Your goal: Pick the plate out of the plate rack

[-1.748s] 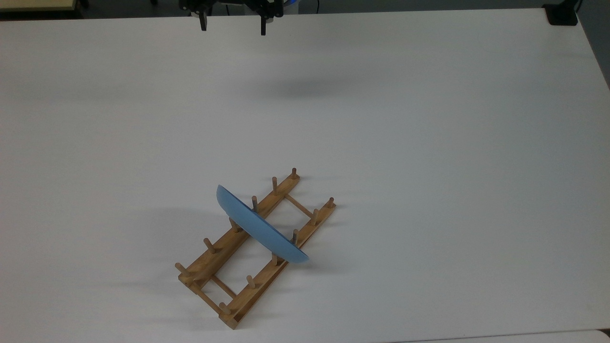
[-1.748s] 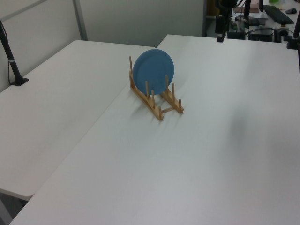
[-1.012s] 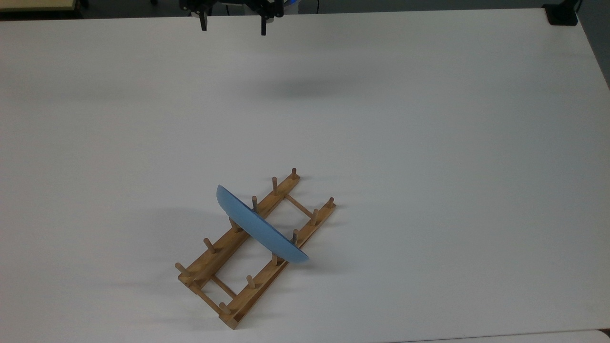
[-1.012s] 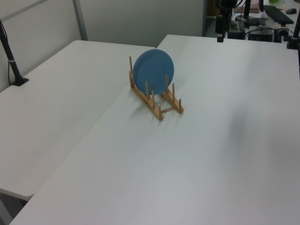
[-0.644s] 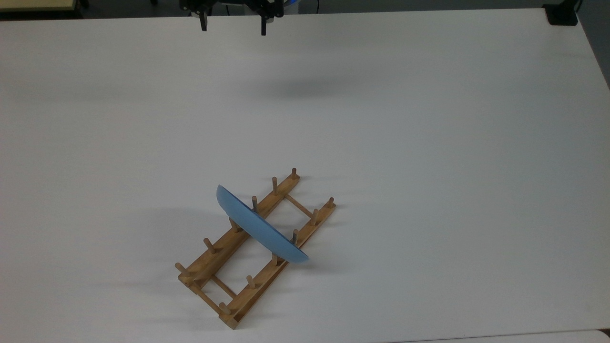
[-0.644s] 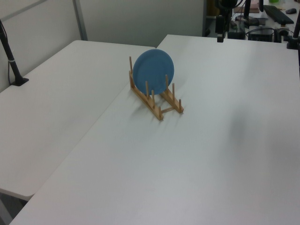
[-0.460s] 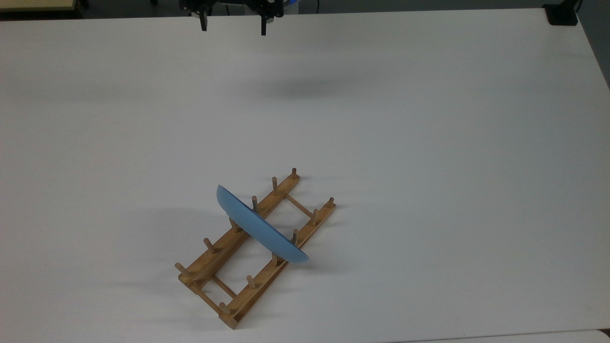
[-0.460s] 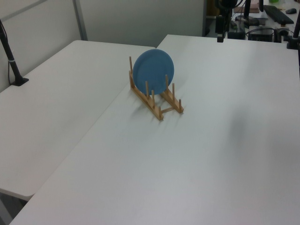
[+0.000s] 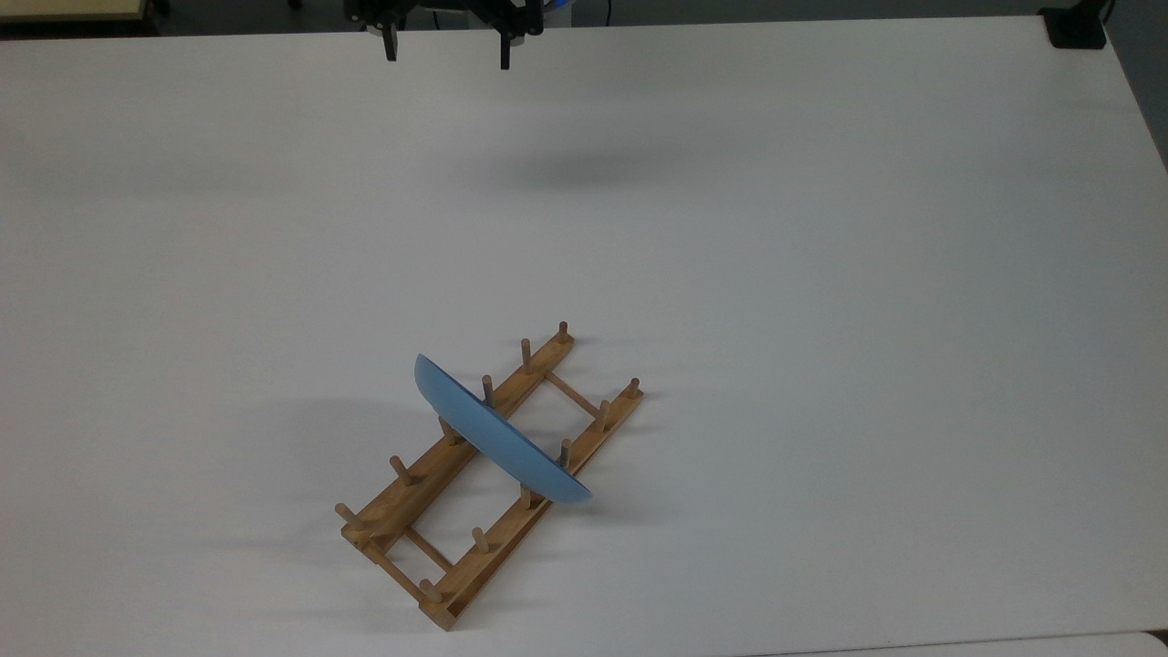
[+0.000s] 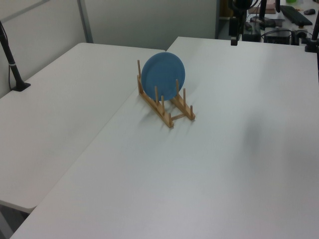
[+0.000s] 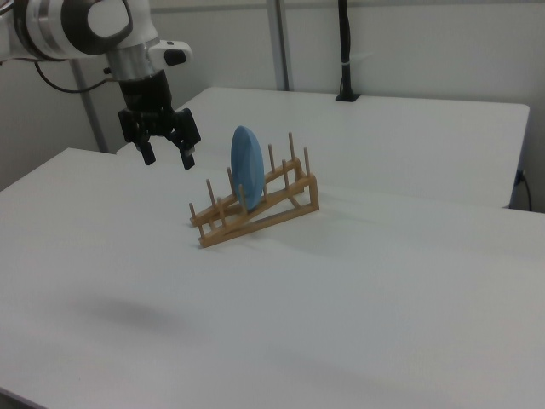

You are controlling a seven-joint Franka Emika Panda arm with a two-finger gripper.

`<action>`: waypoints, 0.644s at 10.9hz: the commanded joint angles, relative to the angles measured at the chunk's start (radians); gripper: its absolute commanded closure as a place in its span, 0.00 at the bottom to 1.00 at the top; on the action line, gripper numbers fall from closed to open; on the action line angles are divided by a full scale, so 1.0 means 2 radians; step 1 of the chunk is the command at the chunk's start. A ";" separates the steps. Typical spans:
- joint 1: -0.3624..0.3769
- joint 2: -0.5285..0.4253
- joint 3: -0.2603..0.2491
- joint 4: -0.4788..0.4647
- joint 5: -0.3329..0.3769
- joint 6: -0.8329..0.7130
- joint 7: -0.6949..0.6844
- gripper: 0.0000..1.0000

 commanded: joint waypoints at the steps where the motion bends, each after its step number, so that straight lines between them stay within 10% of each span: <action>1: 0.004 -0.002 -0.002 -0.007 0.010 0.004 -0.006 0.00; 7: -0.004 0.032 -0.004 0.003 0.008 0.128 0.001 0.00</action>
